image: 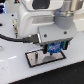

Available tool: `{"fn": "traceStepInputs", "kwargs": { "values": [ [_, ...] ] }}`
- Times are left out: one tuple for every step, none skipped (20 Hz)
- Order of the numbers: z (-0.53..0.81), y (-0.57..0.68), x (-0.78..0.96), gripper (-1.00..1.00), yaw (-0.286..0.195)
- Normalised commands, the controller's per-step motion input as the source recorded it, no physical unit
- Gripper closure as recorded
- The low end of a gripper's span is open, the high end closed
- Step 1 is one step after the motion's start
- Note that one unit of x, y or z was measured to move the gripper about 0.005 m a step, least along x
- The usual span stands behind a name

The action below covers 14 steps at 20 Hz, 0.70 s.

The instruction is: Insert the blue gear onto the right peg, followed by the red gear

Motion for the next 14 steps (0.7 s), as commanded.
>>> {"fn": "traceStepInputs", "kwargs": {
  "values": [
    [-0.07,0.0,0.14,1.0,0.0],
    [0.01,-0.01,0.08,1.0,0.0],
    [0.03,0.0,0.05,1.0,0.0],
    [-0.09,0.0,0.05,1.0,0.0],
    [-0.02,0.0,0.06,1.0,0.0],
    [-0.11,0.0,0.11,1.0,0.0],
    [-0.22,-0.01,0.13,1.0,0.0],
    [-0.25,-0.13,0.11,1.0,0.0],
    [-0.2,0.03,0.15,1.0,0.0],
    [0.14,0.01,0.07,1.0,0.0],
    [-0.19,0.05,0.19,1.0,0.0],
    [-0.15,0.01,0.13,1.0,0.0],
    [-0.19,0.03,0.16,1.0,0.0],
    [-0.26,0.03,0.15,1.0,0.0]
  ]
}}
